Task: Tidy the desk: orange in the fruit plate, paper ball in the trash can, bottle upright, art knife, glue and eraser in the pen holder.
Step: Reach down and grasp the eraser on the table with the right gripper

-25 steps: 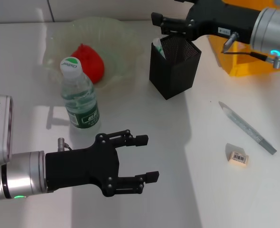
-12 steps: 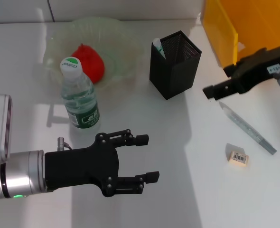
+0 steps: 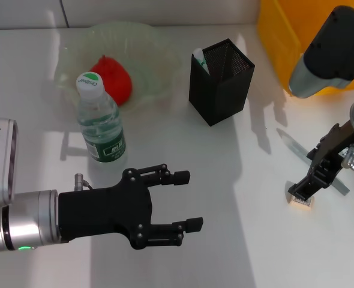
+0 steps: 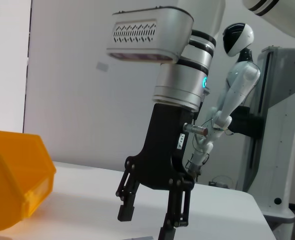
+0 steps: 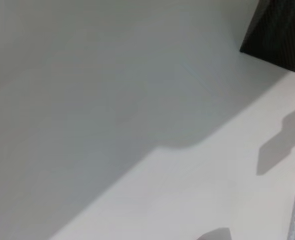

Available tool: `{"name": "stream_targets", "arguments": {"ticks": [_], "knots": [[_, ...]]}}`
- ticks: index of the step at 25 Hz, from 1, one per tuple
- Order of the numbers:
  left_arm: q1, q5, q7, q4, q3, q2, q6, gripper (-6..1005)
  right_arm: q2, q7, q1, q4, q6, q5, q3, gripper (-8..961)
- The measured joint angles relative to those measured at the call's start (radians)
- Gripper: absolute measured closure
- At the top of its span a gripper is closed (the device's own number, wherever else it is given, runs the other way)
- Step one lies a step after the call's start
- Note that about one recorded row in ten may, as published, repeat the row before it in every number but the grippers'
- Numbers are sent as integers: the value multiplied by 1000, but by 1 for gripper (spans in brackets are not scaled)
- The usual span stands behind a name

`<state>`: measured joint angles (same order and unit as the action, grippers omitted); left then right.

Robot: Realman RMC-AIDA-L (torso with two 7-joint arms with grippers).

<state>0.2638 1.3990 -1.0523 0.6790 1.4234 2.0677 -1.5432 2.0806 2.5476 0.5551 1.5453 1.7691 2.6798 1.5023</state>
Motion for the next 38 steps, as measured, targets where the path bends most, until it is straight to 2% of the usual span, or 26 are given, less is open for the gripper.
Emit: {"name": "stream_targets", "arguments": {"ticks": [11,22,38], "knots": [[-7,0,0,-3,1,0,5,216,2,1,21,-132,-42,19,74,137],[-7,0,0,-2,0,0,1,216,3,-33,20,-165,-84,36,144,140],[-8,0,0,-3,2,0,0,216,3,-34,26,-210,-127,38,144,386]]}}
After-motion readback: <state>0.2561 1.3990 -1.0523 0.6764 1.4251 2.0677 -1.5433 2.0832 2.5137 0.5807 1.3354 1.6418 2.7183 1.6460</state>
